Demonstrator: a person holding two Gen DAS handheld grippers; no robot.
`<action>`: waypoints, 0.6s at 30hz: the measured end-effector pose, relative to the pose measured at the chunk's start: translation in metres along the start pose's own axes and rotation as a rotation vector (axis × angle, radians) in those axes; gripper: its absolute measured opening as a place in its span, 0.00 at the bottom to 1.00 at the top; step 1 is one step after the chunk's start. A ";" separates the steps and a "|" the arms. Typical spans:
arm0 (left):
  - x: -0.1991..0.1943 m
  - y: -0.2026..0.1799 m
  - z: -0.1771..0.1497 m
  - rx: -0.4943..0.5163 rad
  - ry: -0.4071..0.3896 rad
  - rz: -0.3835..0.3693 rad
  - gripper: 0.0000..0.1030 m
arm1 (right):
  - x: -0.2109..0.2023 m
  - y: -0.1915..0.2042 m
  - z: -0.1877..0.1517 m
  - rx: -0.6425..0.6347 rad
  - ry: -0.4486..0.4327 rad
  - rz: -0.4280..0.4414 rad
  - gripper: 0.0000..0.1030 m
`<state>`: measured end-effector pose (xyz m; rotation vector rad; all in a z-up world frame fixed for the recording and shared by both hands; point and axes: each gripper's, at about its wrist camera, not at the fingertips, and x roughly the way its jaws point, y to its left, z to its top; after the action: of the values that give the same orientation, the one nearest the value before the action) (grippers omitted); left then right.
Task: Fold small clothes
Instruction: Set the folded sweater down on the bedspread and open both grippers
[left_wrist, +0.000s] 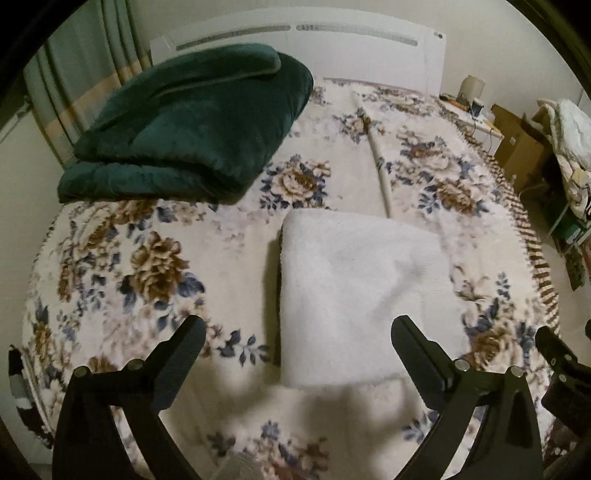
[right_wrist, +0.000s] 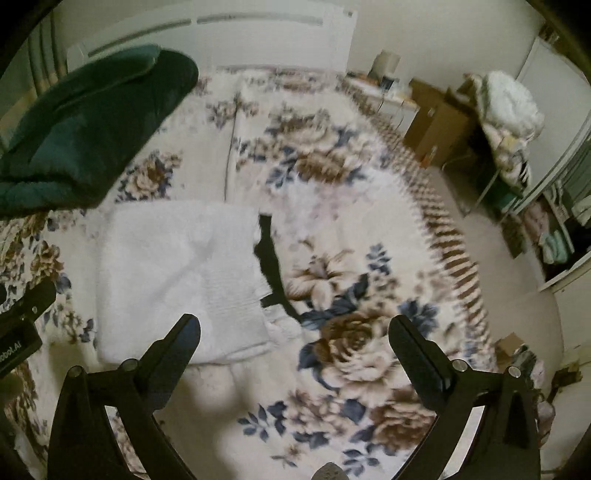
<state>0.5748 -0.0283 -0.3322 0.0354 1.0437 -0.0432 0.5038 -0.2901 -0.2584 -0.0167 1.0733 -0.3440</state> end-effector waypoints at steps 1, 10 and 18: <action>-0.014 0.000 -0.001 -0.004 -0.007 -0.003 1.00 | -0.015 -0.005 0.000 0.003 -0.012 -0.002 1.00; -0.161 -0.013 -0.016 0.006 -0.098 0.000 1.00 | -0.176 -0.047 -0.018 0.022 -0.117 0.020 1.00; -0.270 -0.019 -0.039 0.024 -0.162 -0.025 1.00 | -0.309 -0.081 -0.044 0.042 -0.231 0.032 1.00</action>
<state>0.4044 -0.0402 -0.1183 0.0400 0.8812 -0.0798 0.3117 -0.2726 -0.0002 -0.0016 0.8366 -0.3267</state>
